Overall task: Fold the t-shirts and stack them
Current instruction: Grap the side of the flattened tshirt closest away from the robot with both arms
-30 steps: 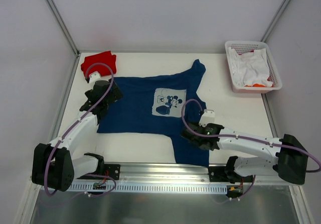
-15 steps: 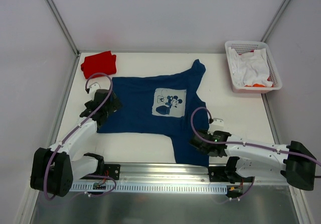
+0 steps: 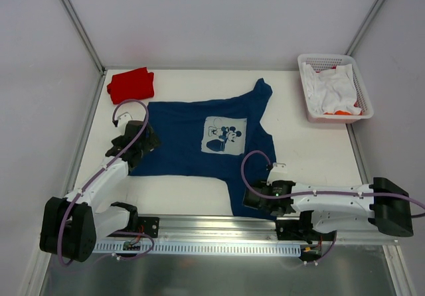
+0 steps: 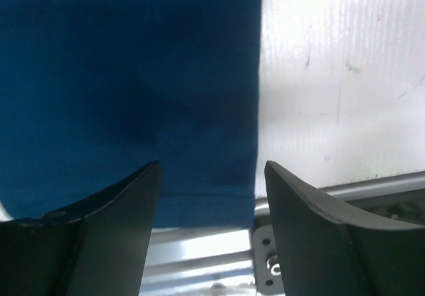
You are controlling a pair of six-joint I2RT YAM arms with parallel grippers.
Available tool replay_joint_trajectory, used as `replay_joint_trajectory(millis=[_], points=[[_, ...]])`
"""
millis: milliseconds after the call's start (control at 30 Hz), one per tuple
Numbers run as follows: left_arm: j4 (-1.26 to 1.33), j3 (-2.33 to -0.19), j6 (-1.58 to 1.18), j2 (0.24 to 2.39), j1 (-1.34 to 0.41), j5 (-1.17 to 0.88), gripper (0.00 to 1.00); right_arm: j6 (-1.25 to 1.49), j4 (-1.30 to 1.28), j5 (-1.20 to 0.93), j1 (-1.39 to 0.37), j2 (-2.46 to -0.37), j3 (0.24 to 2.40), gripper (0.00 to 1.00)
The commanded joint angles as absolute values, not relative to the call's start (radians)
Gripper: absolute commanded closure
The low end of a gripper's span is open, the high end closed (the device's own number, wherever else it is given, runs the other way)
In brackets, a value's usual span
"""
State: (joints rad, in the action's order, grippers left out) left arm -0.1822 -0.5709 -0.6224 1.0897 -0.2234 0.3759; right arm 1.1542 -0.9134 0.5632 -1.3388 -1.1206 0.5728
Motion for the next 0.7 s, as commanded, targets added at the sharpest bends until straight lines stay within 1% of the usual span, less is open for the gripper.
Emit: replay_joint_trajectory(millis=[0, 67, 100, 333, 533, 667], points=[[-0.207, -0.580, -0.637, 1.068, -0.232, 0.400, 0.01, 1.242, -1.018, 0.584, -1.388, -1.132, 0.640, 0.33], [-0.212, -0.586, -0.634, 1.068, -0.230, 0.403, 0.01, 1.264, -1.044, 0.584, -1.423, -1.129, 0.649, 0.34], [-0.213, -0.586, -0.632, 1.071, -0.230, 0.403, 0.01, 1.290, -1.055, 0.587, -1.436, -1.123, 0.652, 0.36], [-0.222, -0.592, -0.626, 1.062, -0.232, 0.403, 0.01, 1.475, -1.221, 0.606, -1.583, -1.153, 0.706, 0.37], [-0.224, -0.591, -0.621, 1.051, -0.230, 0.400, 0.01, 1.542, -1.238, 0.592, -1.617, -1.155, 0.696, 0.37], [-0.225, -0.586, -0.621, 1.046, -0.232, 0.399, 0.01, 1.574, -1.198, 0.575, -1.638, -1.149, 0.654, 0.37]])
